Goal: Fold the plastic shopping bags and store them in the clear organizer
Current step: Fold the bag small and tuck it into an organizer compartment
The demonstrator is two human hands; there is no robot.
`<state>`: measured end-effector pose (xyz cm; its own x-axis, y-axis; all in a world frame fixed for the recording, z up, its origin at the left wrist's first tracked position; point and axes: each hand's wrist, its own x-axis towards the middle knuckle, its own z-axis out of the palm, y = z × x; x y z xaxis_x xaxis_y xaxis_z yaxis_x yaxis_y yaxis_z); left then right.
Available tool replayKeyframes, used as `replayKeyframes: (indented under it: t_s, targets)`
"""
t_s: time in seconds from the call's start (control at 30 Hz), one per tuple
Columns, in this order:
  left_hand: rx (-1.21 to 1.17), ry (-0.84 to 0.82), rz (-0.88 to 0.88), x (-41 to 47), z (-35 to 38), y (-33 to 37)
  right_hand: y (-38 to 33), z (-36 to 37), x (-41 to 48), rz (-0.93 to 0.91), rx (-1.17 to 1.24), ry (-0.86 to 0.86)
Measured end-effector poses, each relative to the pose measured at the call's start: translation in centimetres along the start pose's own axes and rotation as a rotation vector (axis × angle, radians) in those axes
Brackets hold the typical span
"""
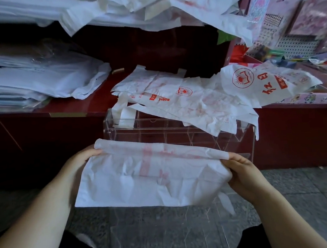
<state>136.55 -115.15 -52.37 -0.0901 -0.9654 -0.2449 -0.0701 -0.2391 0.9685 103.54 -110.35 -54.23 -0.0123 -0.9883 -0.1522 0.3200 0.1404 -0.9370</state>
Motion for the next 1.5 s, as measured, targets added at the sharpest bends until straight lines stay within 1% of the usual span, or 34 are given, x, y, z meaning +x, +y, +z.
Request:
replayKeyframes:
  t_s: [0.1, 0.13, 0.2, 0.23, 0.3, 0.37, 0.43, 0.53, 0.57, 0.63, 0.67, 0.7, 0.77, 0.87, 0.9, 0.97, 1.0, 1.03, 1.07, 1.1, 1.13, 1.17, 1.2, 1.27, 1.3, 1.37, 1.43, 1.5]
  targets:
    - [-0.137, 0.179, -0.033, 0.9, 0.6, 0.2, -0.3, 0.0, 0.0, -0.039, -0.013, -0.083]
    - [-0.219, 0.237, -0.064, 0.8, 1.0, 0.3, -0.3, 0.1, 0.0, -0.044, -0.033, -0.094]
    - [-0.325, 0.276, -0.057, 1.1, 0.9, -0.6, 0.0, 0.0, 0.1, -0.029, -0.034, -0.05]
    - [-0.293, 0.289, -0.05, 1.2, 0.9, -0.9, 0.1, 0.0, 0.1, -0.019, -0.054, -0.03]
    - [-0.122, 0.377, -0.036, 1.3, 1.0, -1.2, 0.3, 0.1, 0.1, -0.009, -0.17, 0.002]
    - [0.01, 0.347, 0.082, 1.1, 0.8, -1.7, 0.6, -0.1, 0.1, -0.002, -0.366, 0.007]
    - [0.148, 0.322, 0.21, 0.5, 0.7, -1.4, 0.6, -0.1, -0.1, -0.017, -0.551, 0.046]
    - [0.318, 0.336, 0.377, -0.6, 0.8, 0.0, 0.2, 0.5, -0.5, -0.131, -0.752, 0.176]
    - [0.379, 0.31, 0.417, -0.9, 0.9, 0.7, 0.0, 0.5, -0.5, -0.186, -0.808, 0.238]
    - [0.432, 0.206, 0.492, -1.9, 1.0, 1.9, -0.9, 0.9, -0.3, -0.295, -0.848, 0.345]
    - [0.433, 0.134, 0.533, -2.7, 1.3, 2.8, -1.8, 1.4, -0.2, -0.337, -0.851, 0.352]
    - [0.462, 0.055, 0.581, -3.2, 1.5, 3.4, -2.8, 2.0, -0.2, -0.376, -0.843, 0.321]
    - [0.554, -0.095, 0.632, -4.4, 2.0, 4.9, -4.7, 3.8, -0.3, -0.424, -0.797, 0.177]
    - [0.701, -0.23, 0.624, -5.1, 2.9, 6.6, -6.4, 6.9, -0.4, -0.394, -0.748, -0.08]
    - [0.699, -0.291, 0.613, -5.2, 3.0, 7.1, -6.7, 7.7, -0.3, -0.367, -0.761, -0.157]
    - [0.572, -0.378, 0.568, -5.6, 3.3, 8.0, -6.9, 9.0, -0.3, -0.319, -0.793, -0.294]
    - [0.498, -0.361, 0.561, -5.8, 3.6, 8.4, -6.9, 9.4, -0.4, -0.316, -0.822, -0.344]
    - [0.421, -0.295, 0.569, -5.7, 3.8, 8.6, -6.6, 9.5, -0.6, -0.369, -0.908, -0.38]
    - [0.345, -0.196, 0.578, -5.6, 4.1, 8.6, -6.3, 9.7, -0.8, -0.451, -1.02, -0.41]
    - [0.32, -0.084, 0.603, -5.3, 4.3, 8.5, -5.9, 9.9, -1.0, -0.512, -1.119, -0.419]
    - [0.336, 0.013, 0.627, -5.2, 4.6, 8.5, -5.6, 10.1, -1.3, -0.541, -1.166, -0.409]
    - [0.368, 0.061, 0.657, -5.0, 4.9, 8.4, -5.4, 10.2, -1.5, -0.569, -1.164, -0.358]
    - [0.389, 0.064, 0.67, -5.2, 5.1, 8.4, -5.3, 10.4, -1.7, -0.584, -1.1, -0.295]
    - [0.395, -0.008, 0.669, -5.3, 5.3, 8.2, -5.5, 10.3, -1.3, -0.543, -0.966, -0.221]
    - [0.382, -0.048, 0.659, -5.2, 5.5, 8.1, -5.6, 10.1, -0.9, -0.511, -0.953, -0.23]
    - [0.373, -0.109, 0.638, -5.2, 5.8, 7.9, -5.9, 10.3, -0.5, -0.41, -0.959, -0.331]
    - [0.365, -0.132, 0.639, -5.1, 5.9, 7.6, -5.9, 10.5, -0.5, -0.341, -1.001, -0.403]
    - [0.337, -0.132, 0.596, -4.5, 5.7, 7.0, -5.4, 10.2, 0.0, -0.375, -0.989, -0.342]
